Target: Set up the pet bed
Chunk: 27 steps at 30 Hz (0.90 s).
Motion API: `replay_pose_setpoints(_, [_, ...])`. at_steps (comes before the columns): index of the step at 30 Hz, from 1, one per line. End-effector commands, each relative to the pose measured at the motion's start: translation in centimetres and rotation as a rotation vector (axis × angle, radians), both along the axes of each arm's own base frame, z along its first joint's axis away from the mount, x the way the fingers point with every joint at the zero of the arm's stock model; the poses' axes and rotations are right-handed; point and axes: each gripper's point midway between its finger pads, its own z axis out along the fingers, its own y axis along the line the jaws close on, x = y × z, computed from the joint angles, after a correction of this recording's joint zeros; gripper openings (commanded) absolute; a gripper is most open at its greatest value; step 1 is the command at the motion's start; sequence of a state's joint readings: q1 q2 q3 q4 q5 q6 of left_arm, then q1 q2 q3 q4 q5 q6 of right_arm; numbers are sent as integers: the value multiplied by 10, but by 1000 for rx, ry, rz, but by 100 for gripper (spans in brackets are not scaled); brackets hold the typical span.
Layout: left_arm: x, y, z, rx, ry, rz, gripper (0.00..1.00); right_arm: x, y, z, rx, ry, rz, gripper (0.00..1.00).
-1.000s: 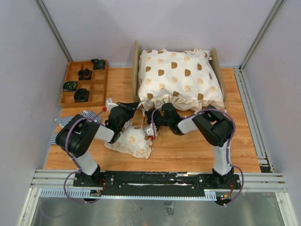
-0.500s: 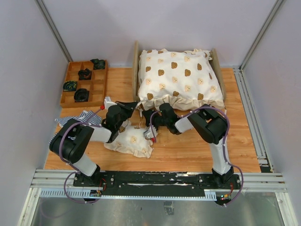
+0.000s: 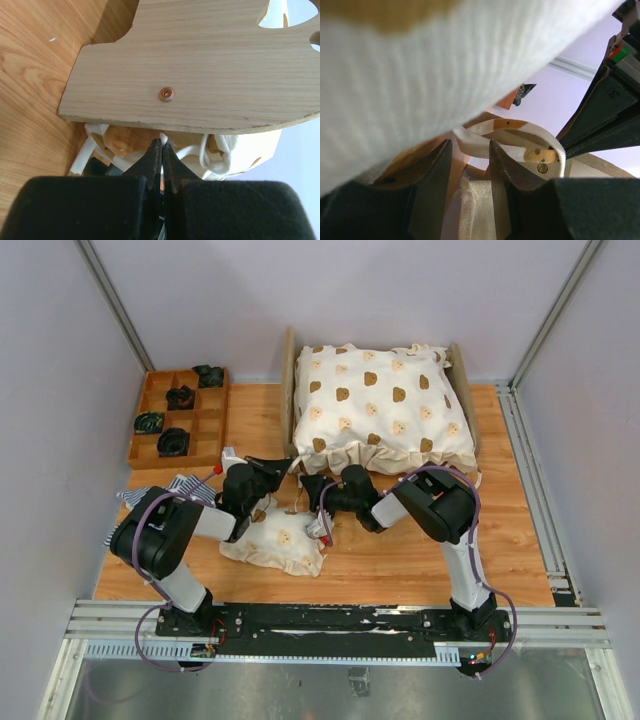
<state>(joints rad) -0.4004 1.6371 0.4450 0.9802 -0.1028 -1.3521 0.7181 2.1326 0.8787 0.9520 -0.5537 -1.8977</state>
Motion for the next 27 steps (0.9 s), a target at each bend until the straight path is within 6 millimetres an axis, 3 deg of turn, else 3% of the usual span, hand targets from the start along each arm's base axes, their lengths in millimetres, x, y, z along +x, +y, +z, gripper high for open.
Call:
replay_pose_setpoints(1, [0,3,7,-8,-27,-12,0,-19,10,-17,-39,-3,78,37])
replay_pose_setpoints(5, [0,7,13,-14,-39,-14,0,-23,15,-29,-86,-5,93,36])
replay_pose_setpoints(10, [4,-2,20,-34,-45,-56,0,-37,26,-48,-129,21,111,34])
replay_pose_setpoints(19, [5,-5,25,-46,-57,-67,0,-33,20,-42,-144,54,61,36])
replay_pose_setpoints(27, [4,-2,39,-31,-74,-53,0,-50,17,-50,-261,99,102,35])
